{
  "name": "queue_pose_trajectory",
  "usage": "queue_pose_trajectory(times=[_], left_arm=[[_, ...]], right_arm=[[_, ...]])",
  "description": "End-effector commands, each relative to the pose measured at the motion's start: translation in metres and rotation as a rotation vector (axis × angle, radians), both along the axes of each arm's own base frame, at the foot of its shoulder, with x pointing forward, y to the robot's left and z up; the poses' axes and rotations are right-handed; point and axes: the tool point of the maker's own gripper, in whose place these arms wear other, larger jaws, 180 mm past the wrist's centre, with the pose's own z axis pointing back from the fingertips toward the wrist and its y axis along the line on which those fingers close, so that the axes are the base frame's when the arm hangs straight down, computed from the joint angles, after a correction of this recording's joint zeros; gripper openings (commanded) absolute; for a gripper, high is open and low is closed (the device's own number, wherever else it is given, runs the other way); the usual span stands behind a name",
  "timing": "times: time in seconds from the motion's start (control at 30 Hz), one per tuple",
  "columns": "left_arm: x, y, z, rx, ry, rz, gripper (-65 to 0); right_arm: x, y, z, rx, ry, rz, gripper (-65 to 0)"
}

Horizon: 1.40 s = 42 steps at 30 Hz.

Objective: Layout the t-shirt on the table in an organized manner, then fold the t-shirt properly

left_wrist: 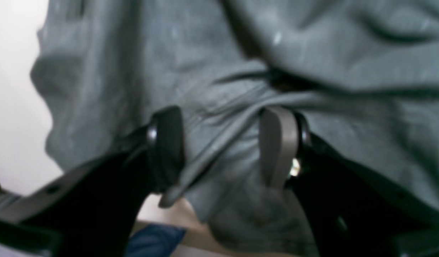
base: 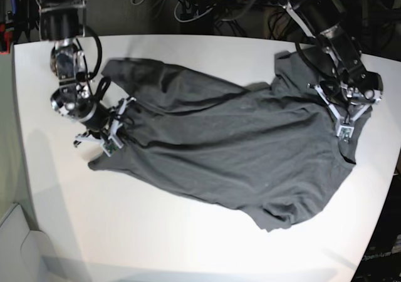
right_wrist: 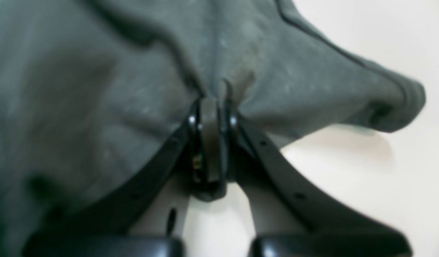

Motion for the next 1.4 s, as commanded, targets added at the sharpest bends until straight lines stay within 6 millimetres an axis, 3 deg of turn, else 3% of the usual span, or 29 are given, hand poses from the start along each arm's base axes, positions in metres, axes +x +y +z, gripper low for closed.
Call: queue_pose_trajectory(times=[0.0, 0.13, 0.33, 0.47, 0.6, 0.67, 0.77, 0.93, 1.13, 1.27, 1.37], left_arm=[[0.003, -0.005, -0.004, -0.014, 0.026, -0.005, -30.0], [0.031, -0.006, -0.005, -0.054, 0.016, -0.015, -30.0], [0.08, -0.028, -0.004, -0.151, -0.094, -0.051, -29.9], [0.112, -0.047, -0.002, -0.231, -0.192, -0.062, -29.9], [0.14, -0.048, 0.018, -0.244, -0.283, -0.044, -29.9], [0.15, -0.046, 0.029, -0.239, -0.307, -0.045, -29.9], [0.159, -0.027, 0.055, -0.183, -0.372, -0.035, -29.9], [0.156, -0.005, 0.086, -0.097, -0.4, -0.022, -29.8], [0.135, 0.015, 0.114, 0.011, -0.394, 0.014, -29.8], [0.109, 0.008, 0.106, 0.034, -0.354, 0.028, -29.8], [0.087, -0.006, 0.087, 0.022, -0.316, 0.025, -29.8]], right_arm=[[-0.064, -0.023, -0.049, -0.222, 0.262, 0.065, -65.0], [-0.087, 0.005, -0.028, -0.2, 0.197, 0.115, -65.0], [-0.11, 0.045, -0.001, -0.227, 0.151, 0.23, -65.0], [-0.125, 0.086, 0.013, -0.207, 0.12, 0.339, -65.0], [-0.135, 0.119, 0.03, -0.17, 0.073, 0.426, -65.0], [-0.135, 0.123, 0.038, -0.16, 0.051, 0.43, -65.0], [-0.13, 0.122, 0.049, -0.17, 0.016, 0.429, -65.0], [-0.11, 0.099, 0.06, -0.25, -0.016, 0.396, -63.1], [-0.089, 0.084, 0.071, -0.325, -0.05, 0.378, -52.0], [-0.08, 0.083, 0.085, -0.337, -0.091, 0.37, -48.5], [-0.065, 0.078, 0.096, -0.344, -0.128, 0.342, -48.0]])
